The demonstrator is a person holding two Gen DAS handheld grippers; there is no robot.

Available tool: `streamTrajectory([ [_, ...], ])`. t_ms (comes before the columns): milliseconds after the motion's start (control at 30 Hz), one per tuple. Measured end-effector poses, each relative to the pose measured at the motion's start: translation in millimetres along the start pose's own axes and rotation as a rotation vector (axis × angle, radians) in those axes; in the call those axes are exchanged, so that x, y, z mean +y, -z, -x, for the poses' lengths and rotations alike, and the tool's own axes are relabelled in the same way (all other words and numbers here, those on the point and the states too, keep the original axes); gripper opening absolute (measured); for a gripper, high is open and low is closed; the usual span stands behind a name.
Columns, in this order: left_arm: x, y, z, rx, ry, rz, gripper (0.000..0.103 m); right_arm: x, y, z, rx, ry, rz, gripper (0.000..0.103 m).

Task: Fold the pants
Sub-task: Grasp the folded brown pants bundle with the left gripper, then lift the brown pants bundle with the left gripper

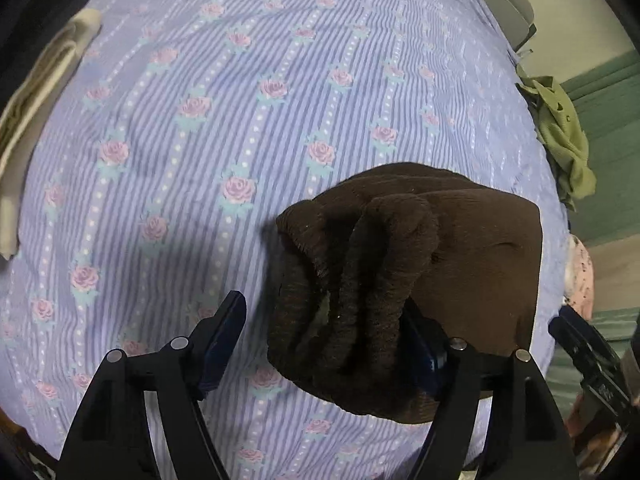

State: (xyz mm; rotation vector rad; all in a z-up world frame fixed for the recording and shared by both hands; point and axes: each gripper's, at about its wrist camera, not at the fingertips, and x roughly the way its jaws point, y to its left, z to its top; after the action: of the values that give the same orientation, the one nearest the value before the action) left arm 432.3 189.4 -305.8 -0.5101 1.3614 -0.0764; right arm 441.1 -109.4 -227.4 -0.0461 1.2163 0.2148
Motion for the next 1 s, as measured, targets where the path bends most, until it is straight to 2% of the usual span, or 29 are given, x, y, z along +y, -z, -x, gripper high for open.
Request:
streamTrajectory([
  [100, 15.9, 2.6, 0.7, 0.02, 0.055, 0.026, 0.08, 0.5, -5.1, -11.6, 0.011, -0.007, 0.001, 0.086],
  [167, 26.2, 4.5, -1.4, 0.028, 0.071, 0.045, 0.089, -0.7, -7.5, -22.8, 0.026, -0.018, -0.003, 0.086],
  [300, 24.4, 2.6, -15.4, 0.051, 0.106, 0.05, 0.089, -3.6, -5.2, -48.2, 0.089, -0.06, -0.01, 0.086],
  [500, 14.1, -1.0, -33.2, 0.07, 0.151, 0.031, 0.089, -29.6, 4.0, -82.6, 0.156, -0.134, -0.157, 0.087],
  [600, 16.5, 0.5, -41.2, 0.072, 0.196, 0.044, 0.09, -33.0, 6.2, -95.3, 0.162, -0.151, -0.167, 0.087],
  [667, 18.5, -0.4, -47.3, 0.072, 0.211, 0.045, 0.095, -35.5, 6.7, -103.6, 0.17, -0.172, -0.181, 0.087],
  [767, 25.8, -1.2, -57.5, 0.08, 0.254, 0.053, 0.097, -35.7, 7.3, -110.7, 0.163, -0.174, -0.166, 0.091],
  [900, 28.5, -1.2, -61.7, 0.083, 0.291, 0.087, 0.095, -38.4, 8.1, -121.0, 0.167, -0.2, -0.184, 0.092],
  [933, 27.8, -0.4, -61.5, 0.087, 0.305, 0.113, 0.09, -40.0, 8.0, -122.3, 0.173, -0.208, -0.196, 0.092],
  [967, 27.9, 0.6, -59.7, 0.089, 0.31, 0.139, 0.084, -41.0, 7.7, -123.1, 0.185, -0.219, -0.214, 0.09],
  [1000, 29.4, 2.3, -56.3, 0.088, 0.312, 0.153, 0.08, -40.7, 7.1, -121.8, 0.196, -0.239, -0.227, 0.081],
])
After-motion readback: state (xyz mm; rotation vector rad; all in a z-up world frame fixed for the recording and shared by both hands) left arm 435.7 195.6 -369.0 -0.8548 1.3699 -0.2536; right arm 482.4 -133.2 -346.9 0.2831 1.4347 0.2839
